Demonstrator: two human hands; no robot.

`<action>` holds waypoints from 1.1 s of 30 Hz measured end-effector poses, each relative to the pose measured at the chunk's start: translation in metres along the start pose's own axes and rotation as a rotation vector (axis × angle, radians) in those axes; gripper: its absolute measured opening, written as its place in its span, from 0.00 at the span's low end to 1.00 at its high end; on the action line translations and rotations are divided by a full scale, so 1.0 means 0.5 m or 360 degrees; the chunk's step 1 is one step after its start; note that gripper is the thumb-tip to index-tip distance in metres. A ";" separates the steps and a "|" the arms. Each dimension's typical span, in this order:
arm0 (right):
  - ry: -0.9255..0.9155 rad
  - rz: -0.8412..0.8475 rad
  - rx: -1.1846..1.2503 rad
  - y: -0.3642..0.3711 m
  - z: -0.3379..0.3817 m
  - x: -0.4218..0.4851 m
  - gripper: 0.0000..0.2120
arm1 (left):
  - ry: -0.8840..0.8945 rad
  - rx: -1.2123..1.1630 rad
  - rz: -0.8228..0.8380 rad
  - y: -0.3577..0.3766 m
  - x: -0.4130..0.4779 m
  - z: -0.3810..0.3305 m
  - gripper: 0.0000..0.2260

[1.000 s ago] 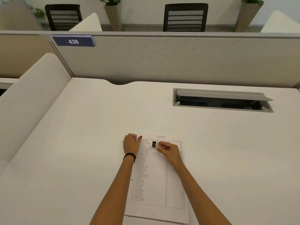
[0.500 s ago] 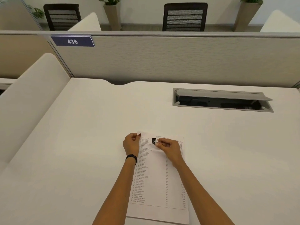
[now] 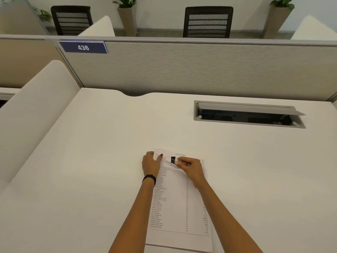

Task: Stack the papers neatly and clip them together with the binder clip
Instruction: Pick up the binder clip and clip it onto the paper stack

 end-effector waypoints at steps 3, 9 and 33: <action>-0.0006 0.0008 -0.0013 0.000 0.000 0.000 0.14 | -0.0087 -0.0214 -0.0056 -0.007 0.001 0.001 0.10; -0.0049 -0.0005 -0.0034 -0.002 0.011 0.000 0.11 | -0.0201 -0.0491 -0.0183 -0.017 0.010 0.014 0.08; -0.1002 -0.0023 -0.0936 0.021 0.188 0.034 0.08 | 0.0342 -0.0517 -0.0217 -0.045 -0.059 -0.074 0.04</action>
Point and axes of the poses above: each hand's wrist, its own x-axis towards the middle knuckle, its own y-axis out of the palm, z = x × y, the point moved 5 cm from there along x, towards the middle knuckle, and after that the axes turned 14 degrees about -z, right-handed, at the moved point
